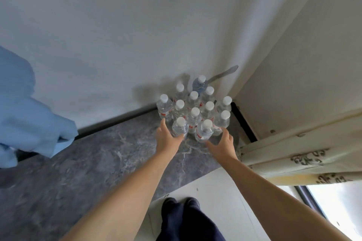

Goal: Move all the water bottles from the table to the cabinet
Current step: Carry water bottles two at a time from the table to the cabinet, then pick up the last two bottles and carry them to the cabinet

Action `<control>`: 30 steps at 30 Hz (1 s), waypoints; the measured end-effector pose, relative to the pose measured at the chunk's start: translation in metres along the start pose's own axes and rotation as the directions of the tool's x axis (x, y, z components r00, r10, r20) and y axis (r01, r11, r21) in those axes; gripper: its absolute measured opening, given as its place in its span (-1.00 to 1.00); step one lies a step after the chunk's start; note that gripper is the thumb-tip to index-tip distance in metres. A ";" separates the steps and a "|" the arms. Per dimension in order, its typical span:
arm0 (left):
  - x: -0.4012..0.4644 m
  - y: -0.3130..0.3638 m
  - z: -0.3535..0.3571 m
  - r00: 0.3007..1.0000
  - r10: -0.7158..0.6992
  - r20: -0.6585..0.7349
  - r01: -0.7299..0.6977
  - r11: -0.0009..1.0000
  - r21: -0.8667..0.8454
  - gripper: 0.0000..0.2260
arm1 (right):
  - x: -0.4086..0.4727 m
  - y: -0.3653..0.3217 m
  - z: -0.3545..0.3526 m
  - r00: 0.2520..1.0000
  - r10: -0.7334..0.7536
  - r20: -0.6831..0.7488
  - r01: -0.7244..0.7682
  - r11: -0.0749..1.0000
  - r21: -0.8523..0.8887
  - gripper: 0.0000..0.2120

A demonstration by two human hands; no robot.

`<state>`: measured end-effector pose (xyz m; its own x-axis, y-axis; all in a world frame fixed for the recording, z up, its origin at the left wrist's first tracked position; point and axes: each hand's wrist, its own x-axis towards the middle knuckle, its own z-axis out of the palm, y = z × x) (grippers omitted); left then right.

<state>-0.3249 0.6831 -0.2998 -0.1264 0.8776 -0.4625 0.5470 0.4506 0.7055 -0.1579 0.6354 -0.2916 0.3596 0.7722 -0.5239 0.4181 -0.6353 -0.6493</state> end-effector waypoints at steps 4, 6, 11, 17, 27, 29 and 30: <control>-0.034 0.025 -0.037 0.995 0.081 0.064 -0.087 0.991 0.099 -0.29 | -0.033 -0.027 -0.020 0.989 -0.103 0.109 0.124 0.971 -0.206 -0.24; -0.051 0.026 -0.050 0.993 0.087 0.080 -0.097 0.987 0.129 -0.33 | -0.043 -0.036 -0.025 0.977 -0.128 0.172 0.178 0.931 -0.317 -0.29; -0.093 0.014 -0.076 0.998 0.028 0.051 -0.038 0.981 0.192 -0.40 | -0.059 -0.055 -0.029 0.907 -0.187 0.378 0.361 0.807 -0.467 -0.54; -0.152 -0.012 -0.106 0.998 -0.023 -0.061 0.038 0.964 0.262 -0.55 | -0.079 -0.092 0.011 0.715 -0.298 0.632 0.673 0.538 -0.508 -0.60; -0.317 -0.140 -0.155 0.791 -0.447 -0.418 0.434 0.891 -0.132 -0.56 | -0.227 -0.104 0.154 0.237 -0.149 0.960 0.971 0.008 -0.239 -0.62; -0.363 -0.170 -0.161 0.706 -0.526 -0.474 0.476 0.848 -0.232 -0.55 | -0.274 -0.094 0.183 0.119 -0.081 0.990 0.986 -0.110 -0.127 -0.62; -0.388 -0.185 -0.162 0.660 -0.565 -0.495 0.493 0.823 -0.282 -0.54 | -0.301 -0.089 0.196 0.054 -0.040 0.998 0.982 -0.178 -0.060 -0.62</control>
<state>-0.5108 0.2858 -0.1636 -0.8019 0.4061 -0.4382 0.1549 0.8497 0.5041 -0.4668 0.4628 -0.1842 -0.8296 0.0818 -0.5524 0.3292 0.8706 -0.3656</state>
